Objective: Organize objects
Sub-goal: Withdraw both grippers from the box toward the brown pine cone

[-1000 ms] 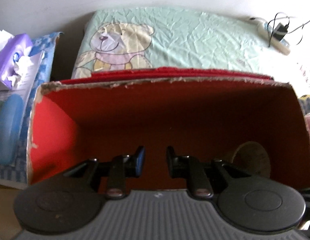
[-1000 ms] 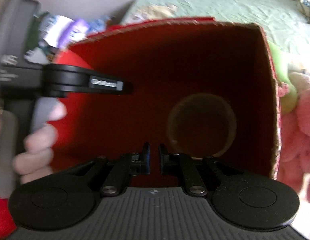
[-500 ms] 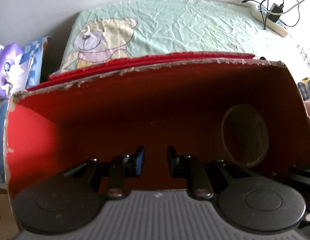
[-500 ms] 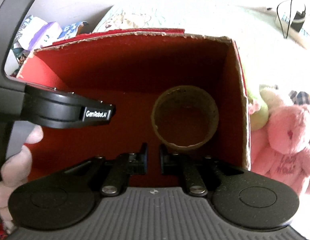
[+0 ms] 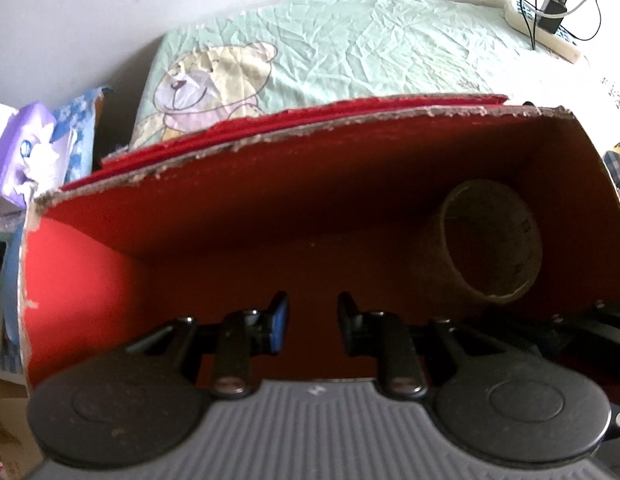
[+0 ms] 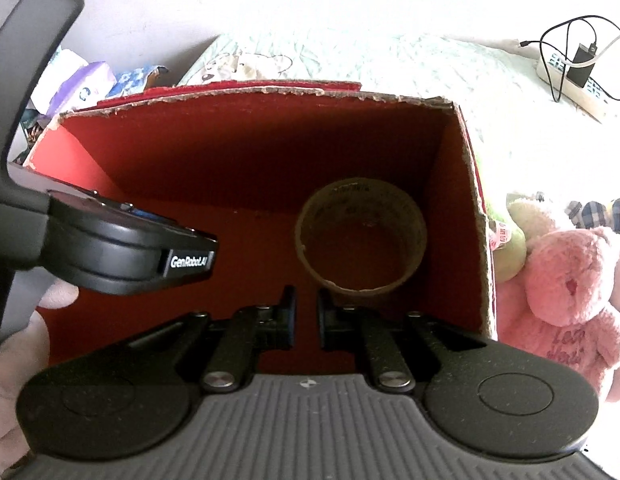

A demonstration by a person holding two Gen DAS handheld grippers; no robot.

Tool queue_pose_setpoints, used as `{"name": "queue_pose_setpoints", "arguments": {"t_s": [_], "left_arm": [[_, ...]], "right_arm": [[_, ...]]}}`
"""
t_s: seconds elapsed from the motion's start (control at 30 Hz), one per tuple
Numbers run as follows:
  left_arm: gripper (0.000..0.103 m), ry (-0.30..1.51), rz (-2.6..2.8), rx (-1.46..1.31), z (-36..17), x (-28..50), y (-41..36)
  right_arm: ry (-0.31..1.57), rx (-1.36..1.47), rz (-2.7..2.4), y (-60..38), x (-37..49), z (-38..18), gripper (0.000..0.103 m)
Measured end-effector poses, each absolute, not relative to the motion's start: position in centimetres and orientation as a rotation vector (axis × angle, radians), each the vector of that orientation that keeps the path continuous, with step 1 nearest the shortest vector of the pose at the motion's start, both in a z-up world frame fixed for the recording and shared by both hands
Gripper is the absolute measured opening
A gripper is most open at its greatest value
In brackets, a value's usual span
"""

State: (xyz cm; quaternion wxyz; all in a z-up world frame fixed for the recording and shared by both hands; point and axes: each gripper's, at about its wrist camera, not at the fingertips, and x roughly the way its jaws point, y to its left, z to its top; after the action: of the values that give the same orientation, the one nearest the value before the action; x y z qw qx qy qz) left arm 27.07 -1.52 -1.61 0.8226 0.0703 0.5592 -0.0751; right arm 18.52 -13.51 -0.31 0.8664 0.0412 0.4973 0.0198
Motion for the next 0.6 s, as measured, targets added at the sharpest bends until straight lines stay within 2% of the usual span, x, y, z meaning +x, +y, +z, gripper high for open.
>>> {"name": "queue_pose_setpoints", "arguments": {"t_s": [0.37,0.6], "left_arm": [[0.025,1.143,-0.164,0.254,-1.5,26.4,-2.7],[0.031,1.117,-0.161,0.314,-1.4,25.9,-3.3]], "right_arm": [[1.008,0.135,0.052,-13.9,16.8,0.4,0.008],[0.979,0.176,0.065,-14.4,15.7,0.9,0.011]]}}
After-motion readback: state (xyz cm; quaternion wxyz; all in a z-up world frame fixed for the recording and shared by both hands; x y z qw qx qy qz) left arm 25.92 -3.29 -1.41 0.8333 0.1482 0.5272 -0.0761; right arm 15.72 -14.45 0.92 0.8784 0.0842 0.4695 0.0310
